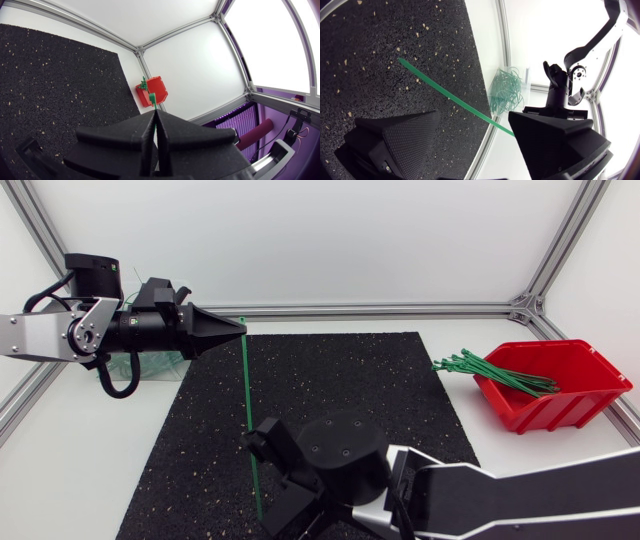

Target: Take a green cable tie from the red box, thread the tail through the head to close it, then place it in the transparent bin on the left.

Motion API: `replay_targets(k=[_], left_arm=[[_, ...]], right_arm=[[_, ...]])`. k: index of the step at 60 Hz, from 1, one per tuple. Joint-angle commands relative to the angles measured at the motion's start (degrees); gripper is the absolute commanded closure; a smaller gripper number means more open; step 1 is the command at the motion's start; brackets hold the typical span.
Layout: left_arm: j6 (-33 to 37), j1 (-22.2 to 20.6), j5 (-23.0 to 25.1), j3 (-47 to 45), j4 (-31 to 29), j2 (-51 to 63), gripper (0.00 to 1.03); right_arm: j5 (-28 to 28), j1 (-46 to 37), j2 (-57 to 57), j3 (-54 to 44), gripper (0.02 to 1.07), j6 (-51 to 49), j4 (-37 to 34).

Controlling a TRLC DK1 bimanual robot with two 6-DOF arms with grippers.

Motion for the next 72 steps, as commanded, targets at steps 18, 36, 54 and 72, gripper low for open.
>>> replay_targets(k=[18, 36, 54, 72], left_arm=[[-0.4, 0.48, 1.43, 0.95, -0.26, 2.08, 1.0], [-0.4, 0.31, 1.43, 1.57, -0.7, 2.61, 1.0], [-0.4, 1.45, 1.78, 1.57, -0.96, 2.34, 1.0], [-0.31, 1.1, 1.87, 1.74, -0.96, 2.34, 1.0]], right_arm=[[-9.53, -1.41, 5.89, -6.0, 0.07, -13.78, 13.58], [-17.35, -4.84, 12.13, -9.08, 0.07, -19.84, 26.15], [-19.99, -4.93, 11.43, -7.76, 0.08, -21.07, 26.15], [-23.32, -6.68, 11.34, -8.29, 0.28, -21.16, 26.68]])
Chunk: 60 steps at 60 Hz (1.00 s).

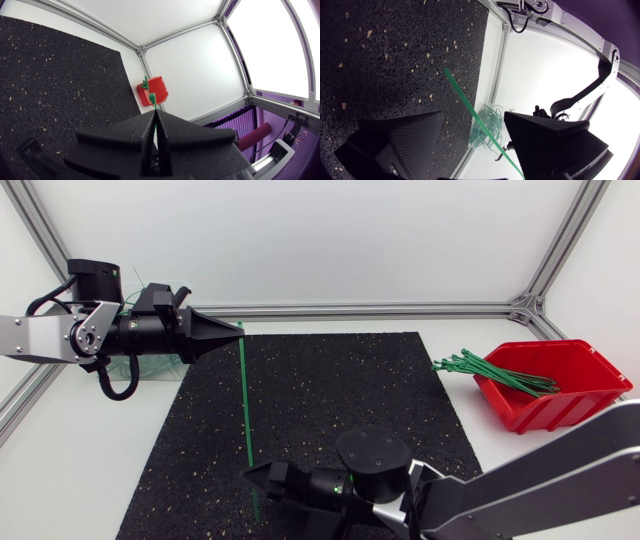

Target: Take a green cable tie from the red box, thread the tail through the head to close it, then place it in the transparent bin on the left.

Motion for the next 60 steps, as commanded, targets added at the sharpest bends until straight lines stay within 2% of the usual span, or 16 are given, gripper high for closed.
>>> replay_targets(k=[1, 6, 10, 12, 17, 19, 32, 60], left_arm=[[-0.42, -0.02, 0.97, 1.74, -0.41, 0.99, 1.0], [-0.42, -0.28, 0.97, 1.83, -0.41, 1.08, 1.0], [-0.42, -0.37, 0.97, 1.83, -0.5, 1.08, 1.0], [-0.42, -0.37, 0.97, 1.83, -0.59, 0.99, 1.0], [-0.42, -0.28, 0.97, 1.92, -0.68, 0.99, 1.0], [-0.42, -0.28, 0.97, 1.92, -0.68, 0.99, 1.0], [-0.33, -0.28, 0.97, 1.92, -0.68, 0.99, 1.0], [-0.33, -0.02, 0.97, 2.71, -1.03, 1.08, 1.0]], right_arm=[[-1.23, -0.19, -0.4, -0.25, 0.29, -1.86, 0.86], [-1.41, -0.19, -0.4, -0.07, 0.31, -1.77, 0.86], [-2.64, -0.37, -0.22, 0.11, 0.39, -2.21, 0.86], [-4.04, -0.72, -0.22, 0.11, 0.45, -3.27, 0.77], [-6.59, -1.51, 0.31, 0.28, 0.69, -5.9, 0.77], [-6.77, -1.86, 0.92, 0.63, 0.72, -6.17, 0.77], [-9.05, -3.88, 4.26, 2.74, 0.72, -6.96, 1.21], [-10.9, -2.56, 1.98, 1.07, 0.72, -7.13, 1.48]])
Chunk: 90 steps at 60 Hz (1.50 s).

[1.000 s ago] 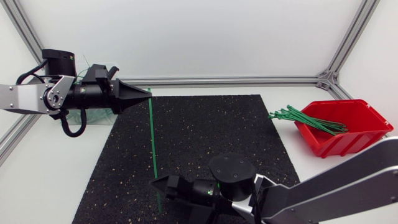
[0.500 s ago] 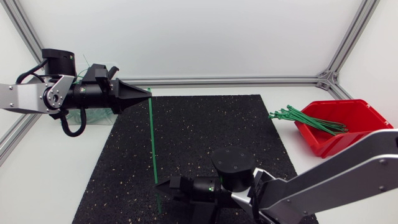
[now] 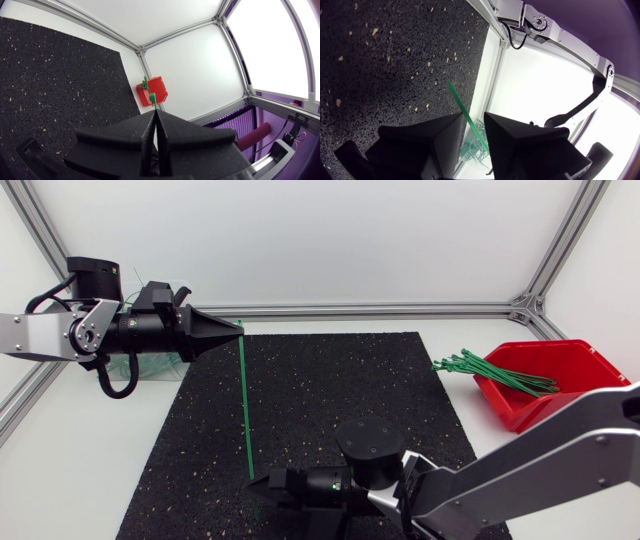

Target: Take a green cable tie from the red box, thread the tail through the head to close it, then place it in the transparent bin on the left.

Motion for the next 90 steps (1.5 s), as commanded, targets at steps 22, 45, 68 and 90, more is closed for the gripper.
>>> replay_targets(k=[22, 45, 68, 90], left_arm=[[-0.33, 0.64, 0.84, 2.21, -0.46, 1.34, 1.0], [-0.07, -0.24, 0.84, 1.77, -0.55, 0.99, 1.0], [1.25, -1.82, 0.4, -1.92, -0.55, -3.41, 1.0], [3.45, -4.81, -1.36, -5.79, -0.55, -8.15, 1.0]], right_arm=[[-2.25, -1.19, -0.18, -0.37, 0.98, -1.78, 0.84], [-2.25, -1.55, -0.36, 2.09, 1.01, -1.34, 0.23], [5.84, 1.35, -3.26, 8.68, 1.02, 21.25, -5.84], [12.52, 5.31, -7.83, 9.65, 1.01, 50.78, -14.19]])
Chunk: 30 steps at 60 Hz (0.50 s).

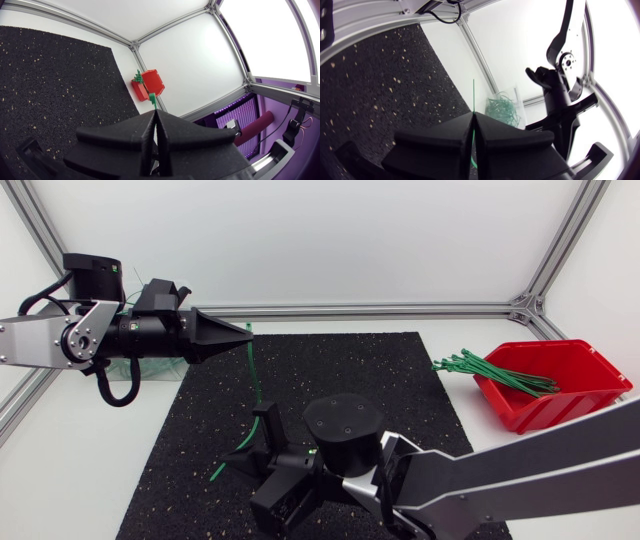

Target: Take a green cable tie from the red box, thread the tail through the head to close it, then place it in the transparent bin on the left.

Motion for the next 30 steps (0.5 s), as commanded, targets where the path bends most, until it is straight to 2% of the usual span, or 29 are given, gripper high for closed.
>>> replay_targets(k=[1, 12, 13, 15, 25, 30], left_arm=[[1.55, -1.05, 0.02, -2.47, -0.18, -2.69, 1.0], [2.86, -1.49, -0.42, -5.46, -0.09, -6.38, 1.0], [3.04, -1.49, -0.51, -5.9, -0.09, -7.17, 1.0], [3.13, -1.75, -0.51, -6.51, 0.0, -8.14, 1.0], [5.06, -3.86, -1.56, -10.03, 0.44, -12.71, 1.0], [6.47, -5.53, -2.36, -12.14, 0.88, -15.79, 1.0]], right_arm=[[0.8, 0.96, -1.67, 1.52, 1.01, 9.81, -3.24], [0.19, 1.66, -5.01, 3.63, 1.01, 23.52, -12.91], [-0.78, 1.66, -5.54, 4.51, 1.02, 25.98, -16.25], [-1.4, 1.66, -6.15, 5.04, 1.02, 28.0, -18.62], [-4.65, 1.66, -9.84, 6.71, 1.01, 35.73, -27.94], [-8.08, 1.66, -11.78, 8.38, 1.01, 40.22, -34.0]])
